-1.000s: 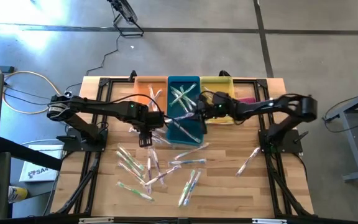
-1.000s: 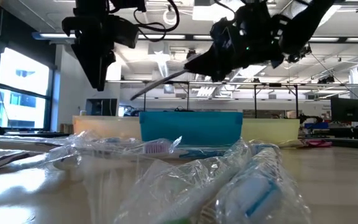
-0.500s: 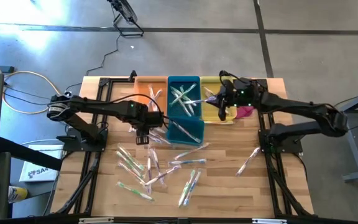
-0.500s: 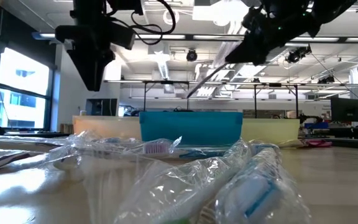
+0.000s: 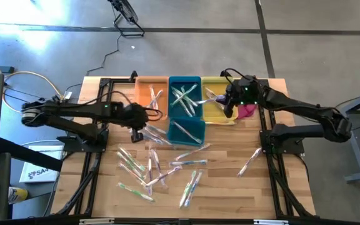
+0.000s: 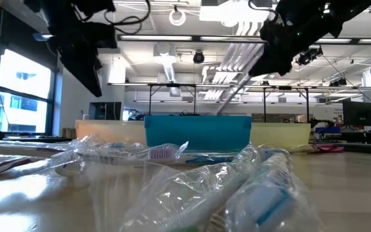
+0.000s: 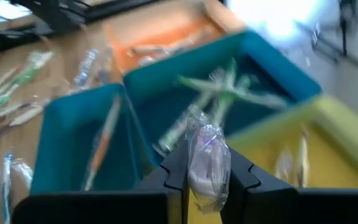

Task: Pick & Place Toothbrushes
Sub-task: Put the violet toothbrush into the yellow bin

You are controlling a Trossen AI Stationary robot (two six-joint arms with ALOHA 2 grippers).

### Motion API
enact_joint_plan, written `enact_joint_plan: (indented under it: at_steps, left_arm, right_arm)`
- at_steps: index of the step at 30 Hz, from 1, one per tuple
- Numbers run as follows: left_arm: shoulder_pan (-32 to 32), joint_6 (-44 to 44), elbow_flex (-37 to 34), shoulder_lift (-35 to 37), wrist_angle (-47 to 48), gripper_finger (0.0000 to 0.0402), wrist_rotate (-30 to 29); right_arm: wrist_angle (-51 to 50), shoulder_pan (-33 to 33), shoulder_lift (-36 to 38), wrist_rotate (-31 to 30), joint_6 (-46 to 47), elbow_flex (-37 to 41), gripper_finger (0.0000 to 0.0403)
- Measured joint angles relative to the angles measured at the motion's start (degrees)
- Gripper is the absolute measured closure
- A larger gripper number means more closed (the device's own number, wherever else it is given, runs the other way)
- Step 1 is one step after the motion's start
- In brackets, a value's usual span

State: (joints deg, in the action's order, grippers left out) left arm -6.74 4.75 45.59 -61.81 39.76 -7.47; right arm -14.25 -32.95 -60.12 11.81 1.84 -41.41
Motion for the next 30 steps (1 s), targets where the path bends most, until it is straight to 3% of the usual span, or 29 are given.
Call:
enact_joint_plan:
  at_steps: [15, 25, 30]
  left_arm:
    - [0.0, -3.0, -9.3, 20.9, -9.2, 0.0401, -3.2]
    - [0.0, -3.3, -18.4, 26.0, -20.2, 0.0401, -2.0]
    - [0.0, -3.5, -19.2, 26.4, -23.2, 0.0401, -1.2]
  right_arm:
    - [-18.4, -2.1, -0.1, -4.4, 1.5, -11.2, 0.0363]
    - [-27.2, -4.8, -2.7, -3.9, 5.0, -15.1, 0.0363]
    - [-29.2, -6.9, -7.2, 1.6, 6.1, -15.1, 0.0363]
